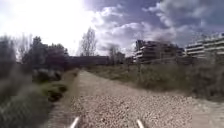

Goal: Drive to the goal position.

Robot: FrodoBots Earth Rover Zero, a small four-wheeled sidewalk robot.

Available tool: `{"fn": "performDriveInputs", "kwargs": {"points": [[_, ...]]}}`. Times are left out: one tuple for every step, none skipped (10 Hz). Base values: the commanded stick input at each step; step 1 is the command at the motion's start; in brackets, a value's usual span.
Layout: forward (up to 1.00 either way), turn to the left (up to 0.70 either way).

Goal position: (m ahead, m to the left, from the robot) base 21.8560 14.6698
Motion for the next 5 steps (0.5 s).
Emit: {"fn": "performDriveInputs", "kwargs": {"points": [[0.53, 0.00], [0.53, 0.00], [0.53, 0.00], [0.54, 0.00], [0.52, 0.00]]}}
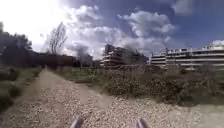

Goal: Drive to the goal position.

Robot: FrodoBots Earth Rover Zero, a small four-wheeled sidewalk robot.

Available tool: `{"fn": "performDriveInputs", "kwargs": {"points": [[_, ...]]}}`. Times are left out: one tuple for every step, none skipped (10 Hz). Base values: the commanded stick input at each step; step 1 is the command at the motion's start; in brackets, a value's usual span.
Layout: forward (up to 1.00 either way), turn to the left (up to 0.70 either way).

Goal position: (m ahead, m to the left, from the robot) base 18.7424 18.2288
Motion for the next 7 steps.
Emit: {"fn": "performDriveInputs", "kwargs": {"points": [[0.30, 0.00], [0.08, 0.00], [0.00, 0.00], [0.00, 0.00], [0.00, 0.00], [0.00, 0.00], [0.00, 0.00]]}}
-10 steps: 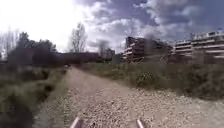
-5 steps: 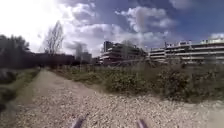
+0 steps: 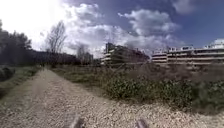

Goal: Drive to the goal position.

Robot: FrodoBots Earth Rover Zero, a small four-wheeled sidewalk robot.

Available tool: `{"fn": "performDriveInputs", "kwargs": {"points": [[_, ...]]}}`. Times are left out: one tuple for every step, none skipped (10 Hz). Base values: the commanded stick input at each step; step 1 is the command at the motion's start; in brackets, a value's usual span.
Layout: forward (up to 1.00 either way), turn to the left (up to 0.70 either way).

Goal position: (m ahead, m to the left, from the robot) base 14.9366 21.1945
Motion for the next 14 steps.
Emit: {"fn": "performDriveInputs", "kwargs": {"points": [[0.00, 0.00], [0.00, 0.00], [0.27, 0.00], [0.43, 0.09], [0.46, 0.29], [0.48, 0.48], [0.48, 0.48], [0.48, 0.48], [0.48, 0.48], [0.48, 0.48], [0.48, 0.48], [0.48, 0.48], [0.48, 0.48], [0.48, 0.44]]}}
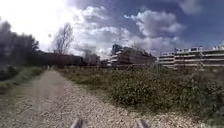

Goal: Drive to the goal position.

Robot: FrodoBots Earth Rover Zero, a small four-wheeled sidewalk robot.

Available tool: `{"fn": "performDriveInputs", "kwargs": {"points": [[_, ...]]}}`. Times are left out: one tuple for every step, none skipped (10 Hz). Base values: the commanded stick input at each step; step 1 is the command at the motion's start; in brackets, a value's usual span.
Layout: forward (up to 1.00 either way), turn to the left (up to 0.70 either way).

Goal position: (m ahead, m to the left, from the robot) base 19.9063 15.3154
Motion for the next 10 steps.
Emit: {"fn": "performDriveInputs", "kwargs": {"points": [[0.49, 0.17], [0.50, 0.00], [0.50, 0.00], [0.50, 0.00], [0.50, 0.00], [0.50, 0.00], [0.50, 0.00], [0.48, 0.00], [0.37, 0.00], [0.16, 0.00]]}}
